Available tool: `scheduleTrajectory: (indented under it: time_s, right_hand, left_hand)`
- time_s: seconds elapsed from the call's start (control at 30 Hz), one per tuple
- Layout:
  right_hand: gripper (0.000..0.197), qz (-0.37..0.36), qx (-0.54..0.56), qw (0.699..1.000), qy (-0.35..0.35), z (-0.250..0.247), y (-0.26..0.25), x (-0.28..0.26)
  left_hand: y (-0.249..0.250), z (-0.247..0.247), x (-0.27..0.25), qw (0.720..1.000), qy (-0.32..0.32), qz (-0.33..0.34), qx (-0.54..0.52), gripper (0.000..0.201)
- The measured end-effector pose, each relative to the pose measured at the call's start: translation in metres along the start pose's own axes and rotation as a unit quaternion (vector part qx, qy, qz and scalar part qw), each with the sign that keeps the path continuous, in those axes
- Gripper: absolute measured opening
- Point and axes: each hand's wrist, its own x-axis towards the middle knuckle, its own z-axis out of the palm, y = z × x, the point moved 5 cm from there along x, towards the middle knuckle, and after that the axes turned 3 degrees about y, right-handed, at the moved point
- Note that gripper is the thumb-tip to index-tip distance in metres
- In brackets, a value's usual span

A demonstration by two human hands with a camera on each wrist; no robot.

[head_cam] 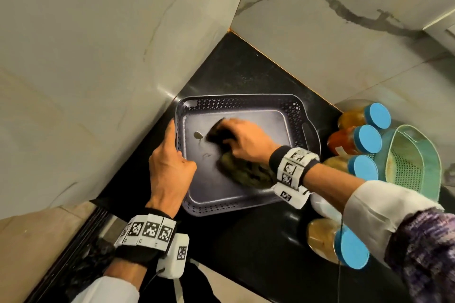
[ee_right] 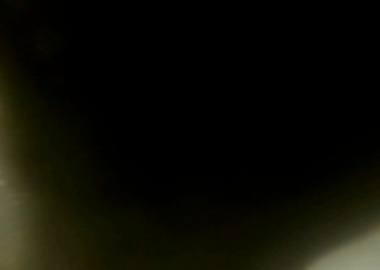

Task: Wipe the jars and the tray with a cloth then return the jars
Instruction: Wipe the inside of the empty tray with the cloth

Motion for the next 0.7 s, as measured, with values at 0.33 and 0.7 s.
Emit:
scheduleTrajectory:
  time_s: [0.33, 0.7]
  right_hand:
    - [0.029, 0.180, 0.083, 0.965, 0.171, -0.013, 0.061, 0.013]
    - [0.031, 0.020, 0.074, 0.991, 0.110, 0.013, -0.014, 0.052]
  left_hand:
    - [0.009, 0.005, 0.005, 1.000, -0.005, -0.001, -0.006, 0.098]
    - [0.008, 0.006, 0.005, 1.000, -0.018, 0.014, -0.013, 0.096]
